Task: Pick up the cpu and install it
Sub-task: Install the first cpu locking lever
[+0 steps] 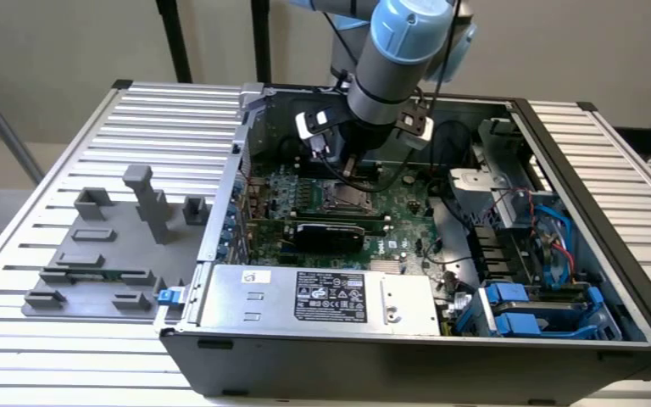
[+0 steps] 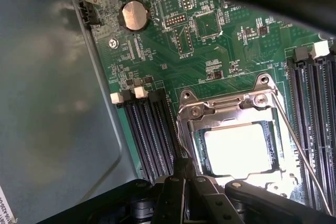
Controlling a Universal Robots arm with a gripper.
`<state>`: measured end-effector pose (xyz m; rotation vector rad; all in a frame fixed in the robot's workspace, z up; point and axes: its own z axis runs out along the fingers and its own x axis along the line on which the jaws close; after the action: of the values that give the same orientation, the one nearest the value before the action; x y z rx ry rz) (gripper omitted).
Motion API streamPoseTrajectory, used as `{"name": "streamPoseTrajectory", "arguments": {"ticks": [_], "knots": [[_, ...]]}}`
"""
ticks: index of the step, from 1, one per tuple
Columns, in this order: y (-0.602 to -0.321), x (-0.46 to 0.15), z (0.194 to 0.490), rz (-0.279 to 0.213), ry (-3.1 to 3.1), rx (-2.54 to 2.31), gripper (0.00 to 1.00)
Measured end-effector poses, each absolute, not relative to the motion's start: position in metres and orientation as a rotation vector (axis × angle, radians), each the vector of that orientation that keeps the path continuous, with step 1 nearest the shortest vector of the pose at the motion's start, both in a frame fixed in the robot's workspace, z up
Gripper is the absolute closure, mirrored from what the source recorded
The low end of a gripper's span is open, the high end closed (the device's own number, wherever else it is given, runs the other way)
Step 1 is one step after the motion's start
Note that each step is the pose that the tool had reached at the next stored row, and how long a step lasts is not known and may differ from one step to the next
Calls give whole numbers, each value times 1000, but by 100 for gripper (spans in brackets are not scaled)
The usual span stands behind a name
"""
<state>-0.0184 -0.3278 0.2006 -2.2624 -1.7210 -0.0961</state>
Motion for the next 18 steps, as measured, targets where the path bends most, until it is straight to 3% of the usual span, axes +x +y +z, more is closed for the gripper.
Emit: {"name": "streamPoseTrajectory", "arguments": {"ticks": [18], "knots": [[-325, -13, 197, -92, -1723, -2266, 89]]}}
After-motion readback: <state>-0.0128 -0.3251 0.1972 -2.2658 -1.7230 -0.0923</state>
